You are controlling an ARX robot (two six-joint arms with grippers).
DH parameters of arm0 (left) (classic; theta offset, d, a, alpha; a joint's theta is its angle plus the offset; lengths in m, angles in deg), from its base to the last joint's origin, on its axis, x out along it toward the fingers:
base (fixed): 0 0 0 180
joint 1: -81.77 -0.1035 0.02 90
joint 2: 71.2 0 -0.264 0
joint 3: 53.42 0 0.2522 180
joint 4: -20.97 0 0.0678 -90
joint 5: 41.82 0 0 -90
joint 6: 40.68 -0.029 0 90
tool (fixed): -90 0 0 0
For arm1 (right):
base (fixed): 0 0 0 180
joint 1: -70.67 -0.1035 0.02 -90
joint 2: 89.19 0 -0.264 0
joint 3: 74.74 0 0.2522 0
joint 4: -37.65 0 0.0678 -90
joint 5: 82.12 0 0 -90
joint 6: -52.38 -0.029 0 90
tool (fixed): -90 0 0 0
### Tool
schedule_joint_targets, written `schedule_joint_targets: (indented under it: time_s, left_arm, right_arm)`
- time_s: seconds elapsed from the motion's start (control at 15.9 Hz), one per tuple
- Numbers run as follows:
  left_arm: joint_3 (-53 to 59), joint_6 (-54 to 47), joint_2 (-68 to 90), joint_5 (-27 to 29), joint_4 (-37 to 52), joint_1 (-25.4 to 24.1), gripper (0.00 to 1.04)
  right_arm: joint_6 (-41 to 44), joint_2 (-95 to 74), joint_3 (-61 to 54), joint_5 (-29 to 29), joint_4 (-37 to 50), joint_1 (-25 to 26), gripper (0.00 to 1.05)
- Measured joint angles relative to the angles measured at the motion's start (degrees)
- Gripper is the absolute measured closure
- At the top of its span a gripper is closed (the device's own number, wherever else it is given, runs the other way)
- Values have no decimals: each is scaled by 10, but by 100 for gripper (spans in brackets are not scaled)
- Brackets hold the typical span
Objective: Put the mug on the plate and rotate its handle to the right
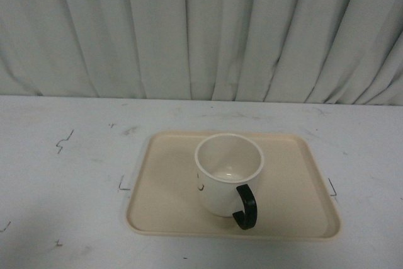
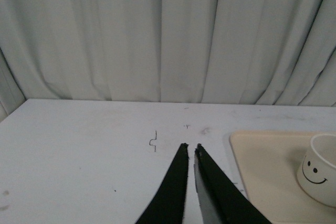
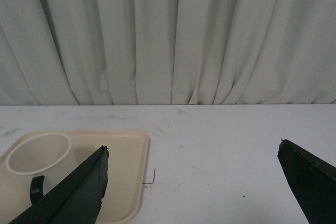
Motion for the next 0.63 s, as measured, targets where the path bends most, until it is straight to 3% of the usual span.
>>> schedule_joint_targets:
  time_s: [0.13, 0.25, 0.38, 0.5, 0.63]
  left_arm:
    - [0, 0, 0, 0, 0, 0, 74]
    - [0, 0, 0, -2, 0, 0, 56]
    - [0, 0, 0, 0, 0, 0, 36]
    - [0, 0, 0, 0, 0, 0, 9]
    - [0, -2, 0, 0, 0, 0, 7]
  right_arm:
    - [0, -1, 0, 2, -3, 0, 6]
    - [32, -118, 68, 113, -153, 27, 6]
    - [48, -258, 128, 151, -141, -6, 6]
    - [57, -431, 232, 124, -114, -23, 6]
    - [56, -610, 339, 83, -142, -58, 6]
